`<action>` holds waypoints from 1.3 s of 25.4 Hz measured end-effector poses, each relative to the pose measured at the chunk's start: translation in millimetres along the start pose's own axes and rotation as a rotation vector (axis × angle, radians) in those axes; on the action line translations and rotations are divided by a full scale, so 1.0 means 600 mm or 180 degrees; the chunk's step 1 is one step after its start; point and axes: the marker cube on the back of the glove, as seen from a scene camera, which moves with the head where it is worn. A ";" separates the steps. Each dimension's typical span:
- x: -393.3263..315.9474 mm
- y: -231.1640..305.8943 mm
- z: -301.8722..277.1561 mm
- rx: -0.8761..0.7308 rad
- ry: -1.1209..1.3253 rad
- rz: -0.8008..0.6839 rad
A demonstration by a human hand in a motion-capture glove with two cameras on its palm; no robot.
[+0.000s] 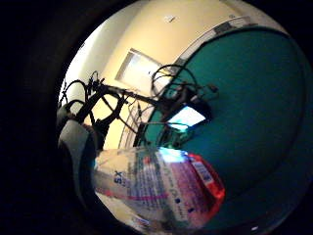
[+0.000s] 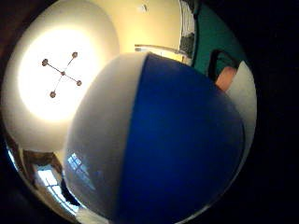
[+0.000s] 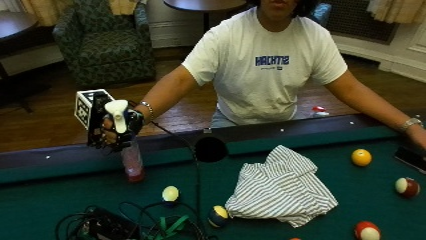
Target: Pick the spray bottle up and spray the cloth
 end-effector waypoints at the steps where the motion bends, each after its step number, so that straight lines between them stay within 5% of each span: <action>1: -0.022 0.001 0.012 -0.0142 -0.0036 -0.0066; 11: -0.194 0.049 0.117 -0.1485 0.0023 -0.0349; 33: -0.273 0.199 0.336 -0.3546 0.2342 -0.0646</action>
